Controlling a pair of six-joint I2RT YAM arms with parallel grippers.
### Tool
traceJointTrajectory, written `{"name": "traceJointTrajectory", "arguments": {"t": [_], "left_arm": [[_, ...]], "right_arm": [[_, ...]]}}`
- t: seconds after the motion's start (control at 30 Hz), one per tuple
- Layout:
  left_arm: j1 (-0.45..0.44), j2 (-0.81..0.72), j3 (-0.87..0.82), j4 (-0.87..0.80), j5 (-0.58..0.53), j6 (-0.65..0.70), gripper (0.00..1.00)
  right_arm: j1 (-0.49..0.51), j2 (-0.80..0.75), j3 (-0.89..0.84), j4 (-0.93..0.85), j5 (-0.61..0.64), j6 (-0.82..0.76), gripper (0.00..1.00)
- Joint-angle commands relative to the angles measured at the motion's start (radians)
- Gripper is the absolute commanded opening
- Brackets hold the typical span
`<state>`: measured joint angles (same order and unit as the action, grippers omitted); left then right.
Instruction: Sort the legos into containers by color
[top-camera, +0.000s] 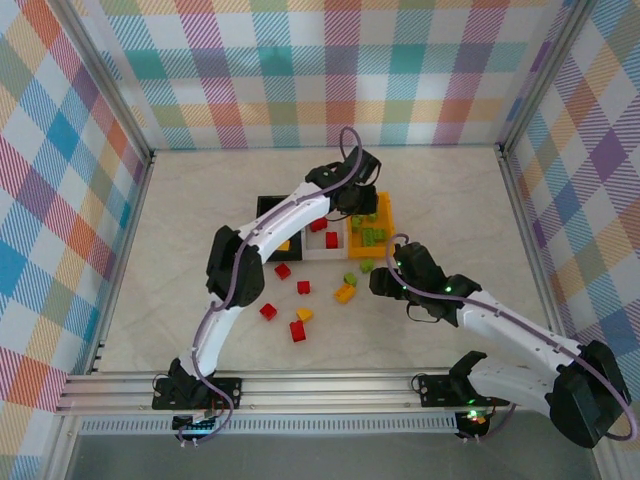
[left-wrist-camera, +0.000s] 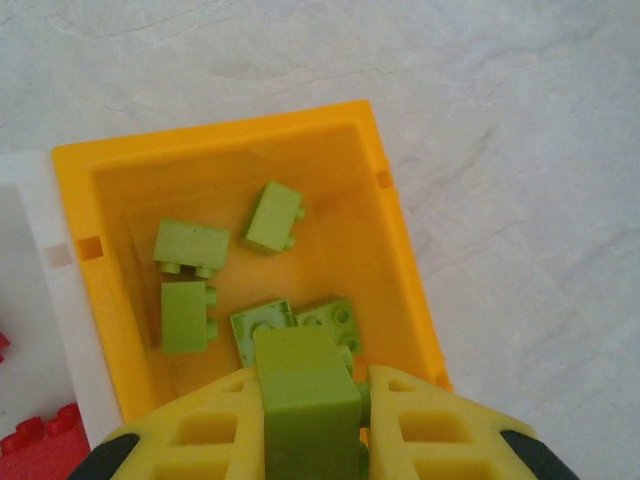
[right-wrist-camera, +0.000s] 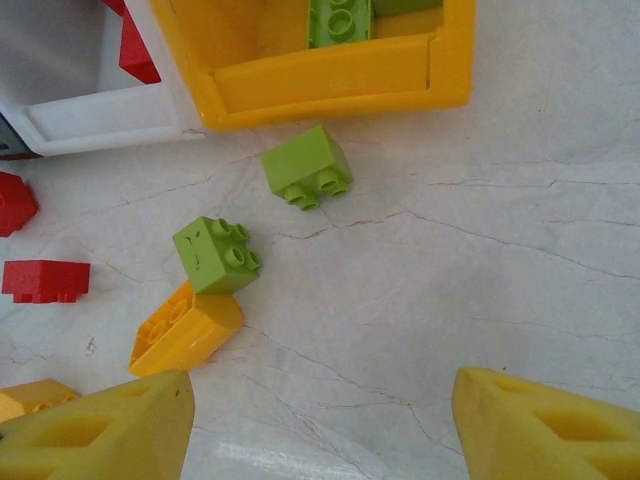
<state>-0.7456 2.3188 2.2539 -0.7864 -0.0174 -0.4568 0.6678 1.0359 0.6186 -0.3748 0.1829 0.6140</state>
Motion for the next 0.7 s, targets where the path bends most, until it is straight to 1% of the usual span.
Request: {"name": "traceJointTrajectory", "arguments": {"t": [0.0,0.07,0.13,0.2,0.27,0.33,0.4,0.5,0.6,0.63,0.67], "left_arm": [[-0.001,0.038,0.078,-0.111,-0.029,0.02,0.26],[-0.003,0.031,0.081,-0.102,-0.025,0.013,0.39],[-0.003,0.014,0.081,-0.094,-0.026,0.007,0.47],[-0.006,-0.014,0.079,-0.091,-0.028,0.008,0.54],[-0.007,-0.053,0.061,-0.083,-0.038,0.01,0.58],[-0.009,-0.117,-0.005,-0.05,-0.039,0.008,0.62],[-0.009,-0.211,-0.124,0.016,-0.032,0.0,0.65],[-0.009,-0.39,-0.383,0.139,-0.015,-0.022,0.71],[-0.009,-0.564,-0.628,0.218,-0.004,-0.048,0.77],[-0.009,-0.621,-0.705,0.24,-0.001,-0.056,0.8],[-0.008,-0.68,-0.79,0.255,0.0,-0.067,0.98]], "right_arm": [[-0.004,-0.017,-0.007,-0.022,0.004,0.006,0.7],[-0.005,-0.022,-0.004,-0.026,0.004,0.004,0.71],[-0.005,-0.025,-0.002,-0.028,0.007,0.001,0.72],[-0.005,-0.024,0.006,-0.033,0.005,-0.005,0.72],[-0.006,-0.019,0.014,-0.035,-0.001,-0.012,0.73],[-0.006,-0.009,0.021,-0.029,-0.015,-0.019,0.73],[-0.006,0.012,0.024,-0.018,-0.035,-0.028,0.73],[0.0,0.065,0.032,0.019,-0.088,-0.043,0.72],[0.038,0.137,0.056,0.053,-0.094,-0.057,0.72],[0.051,0.163,0.067,0.068,-0.096,-0.059,0.73],[0.061,0.192,0.078,0.083,-0.101,-0.061,0.74]]}}
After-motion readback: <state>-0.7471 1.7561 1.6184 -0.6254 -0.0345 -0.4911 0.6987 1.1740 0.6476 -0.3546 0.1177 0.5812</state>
